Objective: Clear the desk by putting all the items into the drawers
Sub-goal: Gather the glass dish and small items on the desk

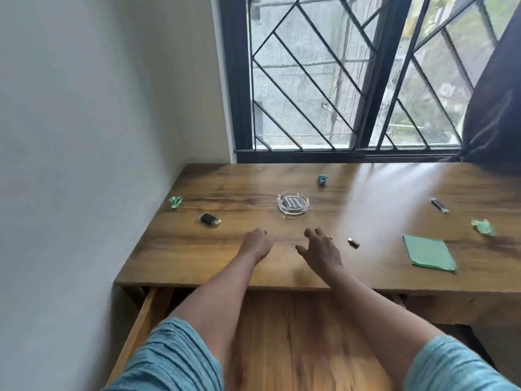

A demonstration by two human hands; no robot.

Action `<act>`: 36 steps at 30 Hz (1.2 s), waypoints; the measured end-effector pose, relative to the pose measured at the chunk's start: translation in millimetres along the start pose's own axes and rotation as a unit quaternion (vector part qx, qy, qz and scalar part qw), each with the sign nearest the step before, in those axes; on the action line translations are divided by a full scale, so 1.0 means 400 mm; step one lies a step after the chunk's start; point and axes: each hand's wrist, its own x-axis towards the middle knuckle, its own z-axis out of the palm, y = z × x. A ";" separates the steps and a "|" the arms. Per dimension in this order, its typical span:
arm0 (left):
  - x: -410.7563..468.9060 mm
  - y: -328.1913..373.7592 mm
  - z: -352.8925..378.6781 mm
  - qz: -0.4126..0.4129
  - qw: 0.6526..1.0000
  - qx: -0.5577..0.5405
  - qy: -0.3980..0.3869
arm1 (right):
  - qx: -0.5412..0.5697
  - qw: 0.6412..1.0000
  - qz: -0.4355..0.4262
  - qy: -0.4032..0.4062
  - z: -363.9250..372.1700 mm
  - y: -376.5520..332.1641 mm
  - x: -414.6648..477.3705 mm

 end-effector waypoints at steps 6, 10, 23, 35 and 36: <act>0.224 0.067 0.029 0.018 0.999 -0.049 0.003 | 0.063 0.997 0.035 -0.018 0.065 0.010 0.275; 0.312 0.094 0.070 0.001 0.994 -0.107 0.006 | 0.138 0.988 0.069 -0.024 0.093 0.006 0.370; 0.372 0.073 0.116 -0.018 0.973 -0.228 0.008 | 0.129 0.988 0.083 -0.008 0.103 -0.009 0.452; 0.098 0.063 0.125 -0.001 0.960 -0.280 0.017 | 0.230 0.973 0.025 0.010 0.015 0.056 0.098; 0.058 0.063 0.131 0.004 0.963 -0.271 0.012 | 0.231 0.973 0.022 0.007 0.003 0.067 0.055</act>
